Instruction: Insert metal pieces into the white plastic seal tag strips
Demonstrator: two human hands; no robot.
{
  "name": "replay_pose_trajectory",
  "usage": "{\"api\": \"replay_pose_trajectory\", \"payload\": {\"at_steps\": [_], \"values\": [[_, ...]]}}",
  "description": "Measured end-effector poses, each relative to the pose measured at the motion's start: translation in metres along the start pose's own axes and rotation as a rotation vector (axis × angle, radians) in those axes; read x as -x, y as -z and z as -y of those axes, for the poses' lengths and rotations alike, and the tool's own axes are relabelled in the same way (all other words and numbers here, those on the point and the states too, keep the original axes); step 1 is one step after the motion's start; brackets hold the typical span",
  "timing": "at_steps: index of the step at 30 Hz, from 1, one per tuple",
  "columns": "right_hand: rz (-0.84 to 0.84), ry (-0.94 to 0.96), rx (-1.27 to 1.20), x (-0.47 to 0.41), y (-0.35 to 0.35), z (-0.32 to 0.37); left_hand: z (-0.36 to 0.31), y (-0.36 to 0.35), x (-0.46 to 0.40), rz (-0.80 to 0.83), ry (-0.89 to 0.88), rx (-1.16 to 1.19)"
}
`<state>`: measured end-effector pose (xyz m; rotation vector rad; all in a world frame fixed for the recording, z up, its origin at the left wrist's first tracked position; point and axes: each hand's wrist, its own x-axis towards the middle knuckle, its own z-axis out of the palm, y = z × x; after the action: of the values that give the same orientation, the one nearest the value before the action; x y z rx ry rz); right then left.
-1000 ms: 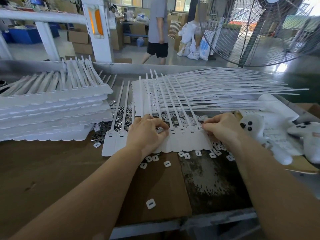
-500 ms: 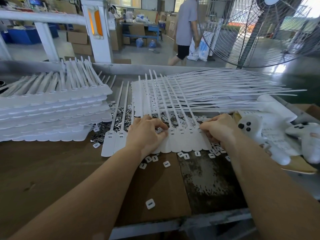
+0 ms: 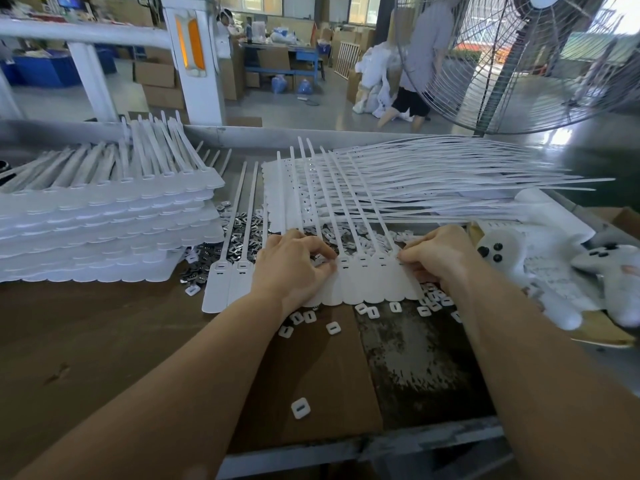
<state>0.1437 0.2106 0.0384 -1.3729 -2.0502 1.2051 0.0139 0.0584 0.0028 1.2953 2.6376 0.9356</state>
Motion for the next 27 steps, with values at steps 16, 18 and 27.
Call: {"api": "replay_pose_trajectory", "payload": {"at_steps": [16,18,27], "values": [[-0.161,0.225,0.581,0.004,-0.012,0.004,-0.002,0.002,-0.003,0.057,0.034,0.023],[-0.188,0.28,0.647,0.009,-0.016,0.003,-0.001,0.003,-0.004,0.064,0.035,0.025],[-0.207,0.395,0.817,0.028,-0.016,0.007,-0.003,0.003,-0.002,0.027,0.036,0.054]]}}
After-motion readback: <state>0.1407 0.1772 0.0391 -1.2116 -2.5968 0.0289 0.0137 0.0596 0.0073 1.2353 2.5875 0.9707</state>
